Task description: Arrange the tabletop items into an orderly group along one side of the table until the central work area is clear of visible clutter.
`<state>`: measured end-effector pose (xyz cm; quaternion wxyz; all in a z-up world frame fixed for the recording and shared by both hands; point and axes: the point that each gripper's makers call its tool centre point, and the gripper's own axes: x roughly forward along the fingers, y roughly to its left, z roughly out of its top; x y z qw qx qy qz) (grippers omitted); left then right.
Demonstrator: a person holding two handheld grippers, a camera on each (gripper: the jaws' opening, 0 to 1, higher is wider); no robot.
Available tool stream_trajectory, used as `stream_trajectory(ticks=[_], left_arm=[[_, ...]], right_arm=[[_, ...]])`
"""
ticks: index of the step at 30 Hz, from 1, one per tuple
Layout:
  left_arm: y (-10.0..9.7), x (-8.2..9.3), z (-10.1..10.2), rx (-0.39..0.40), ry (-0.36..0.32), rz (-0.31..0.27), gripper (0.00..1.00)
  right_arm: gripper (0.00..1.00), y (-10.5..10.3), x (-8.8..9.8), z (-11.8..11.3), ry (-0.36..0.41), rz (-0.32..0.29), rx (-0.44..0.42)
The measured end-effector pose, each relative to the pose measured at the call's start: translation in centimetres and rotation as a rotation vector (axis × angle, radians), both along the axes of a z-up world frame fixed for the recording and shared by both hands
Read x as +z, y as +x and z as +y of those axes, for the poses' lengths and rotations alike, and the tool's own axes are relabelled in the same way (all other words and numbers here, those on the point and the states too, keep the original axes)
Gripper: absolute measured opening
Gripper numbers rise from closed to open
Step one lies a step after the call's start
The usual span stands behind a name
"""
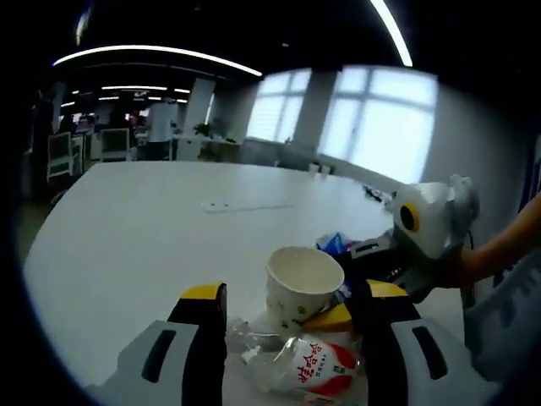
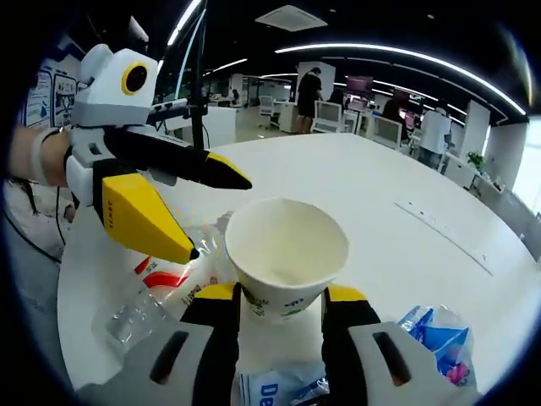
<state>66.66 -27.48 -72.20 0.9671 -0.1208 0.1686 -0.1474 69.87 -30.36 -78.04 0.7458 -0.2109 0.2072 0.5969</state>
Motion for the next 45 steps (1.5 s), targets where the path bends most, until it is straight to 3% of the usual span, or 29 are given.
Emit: stream_trajectory(ticks=[11, 13, 14, 15, 20, 45], left_arm=[[-3.9, 0.1, 1.7, 0.070, -0.055, 0.001, 0.65], [-4.5, -0.4, 2.2, 0.080, -0.049, 0.006, 0.66], [-5.1, -1.3, 2.7, 0.098, -0.057, 0.048, 0.66], [-5.3, -1.5, 2.9, 0.108, -0.074, 0.055, 0.67], [-6.5, -1.9, 3.3, 0.128, -0.085, 0.058, 0.66], [-6.8, -2.4, 2.8, 0.126, -0.106, 0.078, 0.65]], right_arm=[[0.34, -0.2, -0.2, 0.0, -0.008, 0.000, 0.004], [0.34, -0.1, -0.2, 0.0, -0.009, -0.001, 0.002], [0.34, -0.1, -0.2, 0.0, -0.011, -0.001, 0.001], [0.34, -0.1, -0.2, 0.1, -0.012, -0.002, 0.001], [0.34, -0.1, -0.3, 0.1, -0.009, 0.003, -0.006], [0.35, -0.2, -0.4, 0.2, -0.017, 0.004, 0.002]])
